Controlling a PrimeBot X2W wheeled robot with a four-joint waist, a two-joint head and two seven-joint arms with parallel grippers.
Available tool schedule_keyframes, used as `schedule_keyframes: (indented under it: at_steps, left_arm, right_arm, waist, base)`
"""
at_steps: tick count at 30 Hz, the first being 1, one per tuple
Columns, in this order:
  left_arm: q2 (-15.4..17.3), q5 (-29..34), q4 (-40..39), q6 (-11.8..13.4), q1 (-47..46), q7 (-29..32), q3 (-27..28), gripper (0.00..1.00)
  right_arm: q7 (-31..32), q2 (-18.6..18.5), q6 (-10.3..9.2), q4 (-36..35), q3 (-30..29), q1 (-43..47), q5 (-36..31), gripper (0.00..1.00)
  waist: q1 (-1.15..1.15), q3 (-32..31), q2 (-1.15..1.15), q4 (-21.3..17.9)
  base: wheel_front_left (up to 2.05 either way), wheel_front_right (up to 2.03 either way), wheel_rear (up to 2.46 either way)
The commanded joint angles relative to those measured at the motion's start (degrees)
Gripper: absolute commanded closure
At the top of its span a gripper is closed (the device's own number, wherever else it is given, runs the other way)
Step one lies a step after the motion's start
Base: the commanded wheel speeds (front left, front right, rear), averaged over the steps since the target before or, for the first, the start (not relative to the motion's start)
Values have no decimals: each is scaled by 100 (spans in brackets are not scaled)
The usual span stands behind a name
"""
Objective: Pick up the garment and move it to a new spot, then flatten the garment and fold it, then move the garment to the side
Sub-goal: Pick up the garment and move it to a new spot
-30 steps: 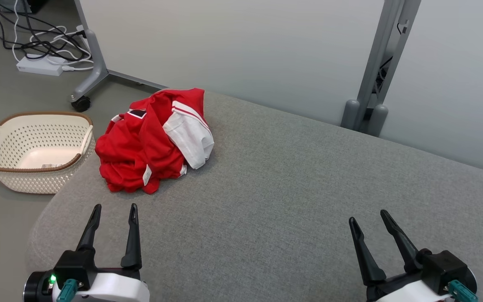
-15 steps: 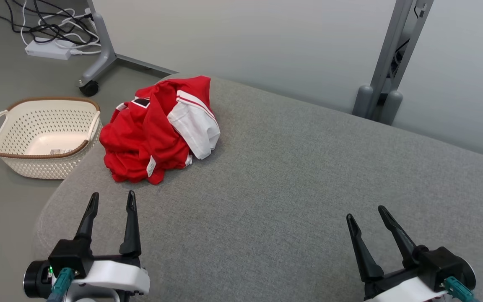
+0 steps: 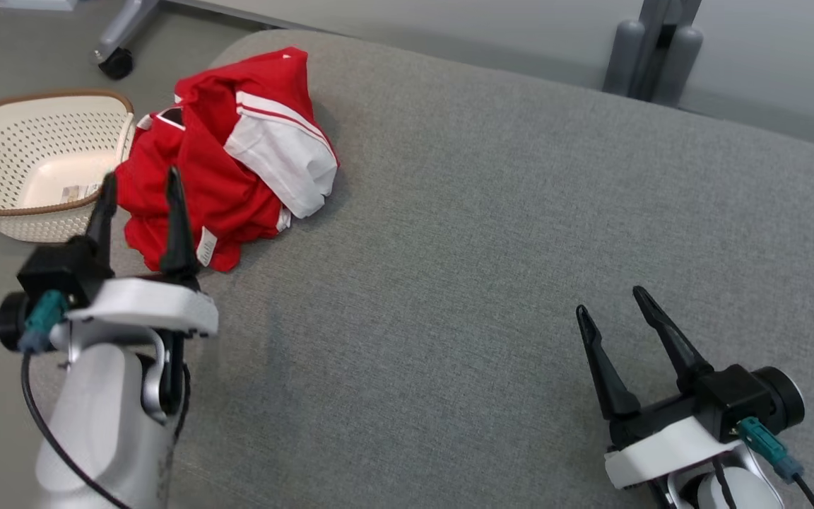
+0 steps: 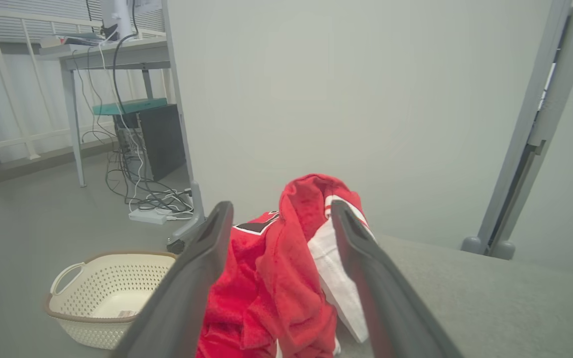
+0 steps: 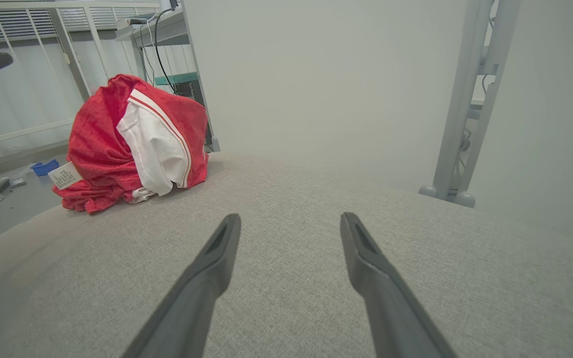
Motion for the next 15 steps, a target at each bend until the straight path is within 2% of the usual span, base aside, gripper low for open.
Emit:
schedule_keyframes:
  at_steps: [1, 5, 15]
  left_arm:
    - [92, 41, 183, -13, -275, -5, 63, 0]
    - [170, -200, 842, -181, -1176, 39, 213, 0]
    - [733, -373, 2355, -484, -2931, 1042, 163, 0]
  right_arm:
    - [-34, -43, 0, -5, -9, -107, -40, 0]
    - [-34, -73, 0, -45, -46, -259, -116, 0]
    - [-34, -69, 0, -225, -178, -484, -243, 0]
  waist:
    - [0, 310, 0, -128]
    - [0, 595, 0, -266]
    - [0, 1176, 0, -664]
  base:
    - [0, 0, 0]
    - [0, 0, 0]
    - [0, 0, 0]
